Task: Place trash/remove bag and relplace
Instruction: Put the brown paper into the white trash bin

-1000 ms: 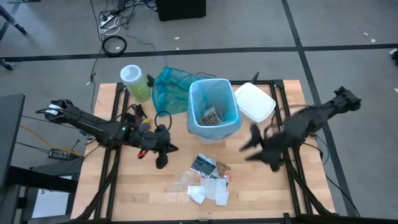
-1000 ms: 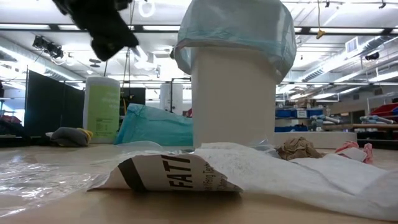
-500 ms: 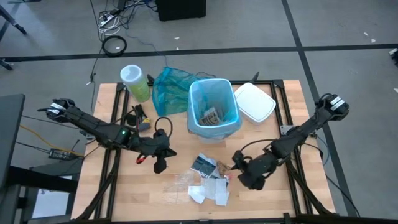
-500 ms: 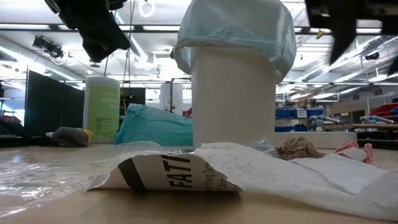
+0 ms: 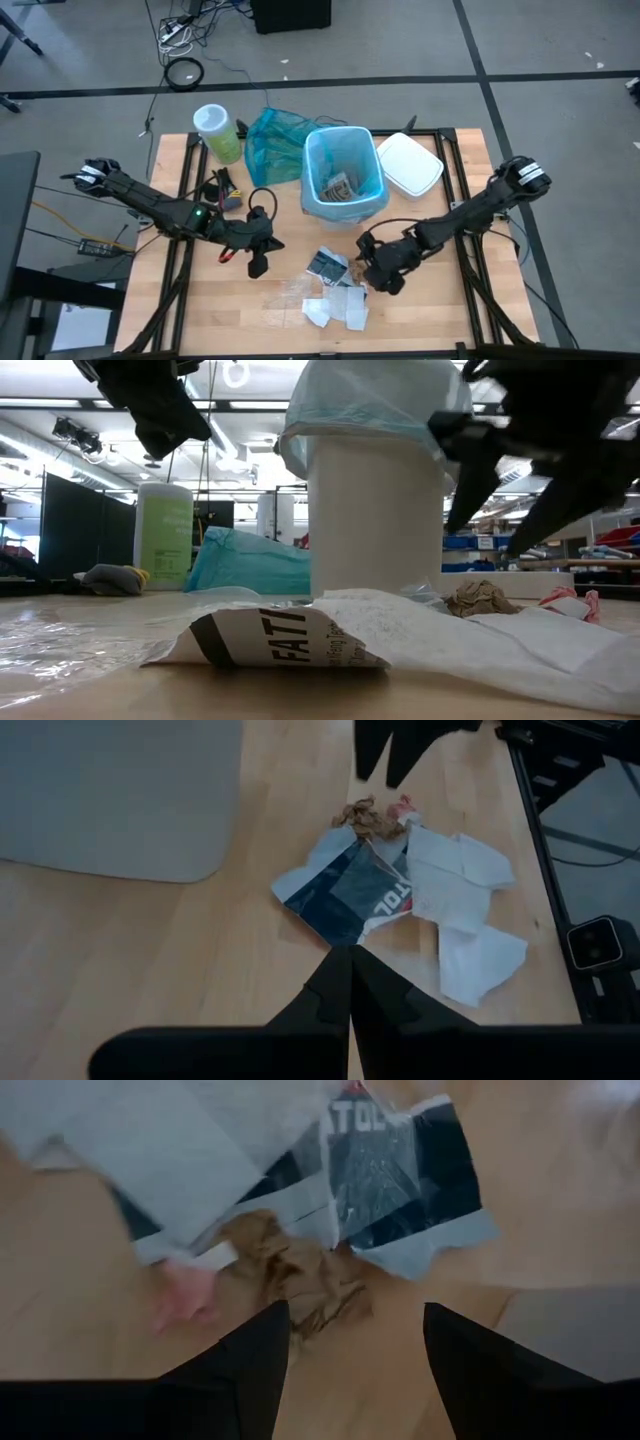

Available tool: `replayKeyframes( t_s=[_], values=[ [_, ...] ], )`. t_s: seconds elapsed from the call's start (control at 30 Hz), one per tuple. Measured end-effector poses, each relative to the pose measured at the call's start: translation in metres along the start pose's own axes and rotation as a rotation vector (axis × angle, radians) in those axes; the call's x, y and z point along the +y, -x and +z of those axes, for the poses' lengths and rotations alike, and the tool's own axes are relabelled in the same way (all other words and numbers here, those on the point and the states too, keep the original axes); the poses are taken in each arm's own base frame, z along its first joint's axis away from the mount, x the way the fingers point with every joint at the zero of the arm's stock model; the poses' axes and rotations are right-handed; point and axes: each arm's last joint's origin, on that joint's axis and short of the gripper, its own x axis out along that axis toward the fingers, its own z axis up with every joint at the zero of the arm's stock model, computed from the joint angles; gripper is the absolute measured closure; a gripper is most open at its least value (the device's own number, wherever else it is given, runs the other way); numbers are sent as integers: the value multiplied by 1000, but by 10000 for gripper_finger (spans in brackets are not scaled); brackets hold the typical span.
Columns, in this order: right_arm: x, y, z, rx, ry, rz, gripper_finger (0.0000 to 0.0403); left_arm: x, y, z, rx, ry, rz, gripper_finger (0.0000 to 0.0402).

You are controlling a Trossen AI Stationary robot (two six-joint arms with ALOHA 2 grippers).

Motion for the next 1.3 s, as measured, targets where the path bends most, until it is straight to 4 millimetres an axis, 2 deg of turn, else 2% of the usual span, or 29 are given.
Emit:
replayKeyframes(
  t_s=[0.2, 0.47, 0.57, 0.7, 0.77, 1.0, 1.2, 1.3],
  values=[
    [-2, -24, -6, 21, -56, 35, 185, 0, 2, 0, -3, -48, -2, 392],
    [-7, -44, -21, 98, -156, 2, 191, 1, 5, 0, 2, -116, 1, 392],
    [-12, -47, -24, 131, -257, -49, 236, 2, 5, -1, 10, -136, 5, 392],
    [-16, -45, -27, 159, -317, -95, 363, 3, 5, -2, 19, -160, 19, 392],
    [-16, -42, -27, 164, -324, -103, 388, 4, 4, -2, 22, -166, 33, 392],
    [-13, -22, -17, 128, -371, -97, 401, 13, 13, 10, -54, -146, 44, 392],
    [7, 19, 20, 27, -354, 26, 403, 20, 24, 19, -140, -139, 79, 392],
    [21, 48, 46, -75, -327, 119, 403, 22, 25, 23, -167, -132, 84, 392]
  ],
)
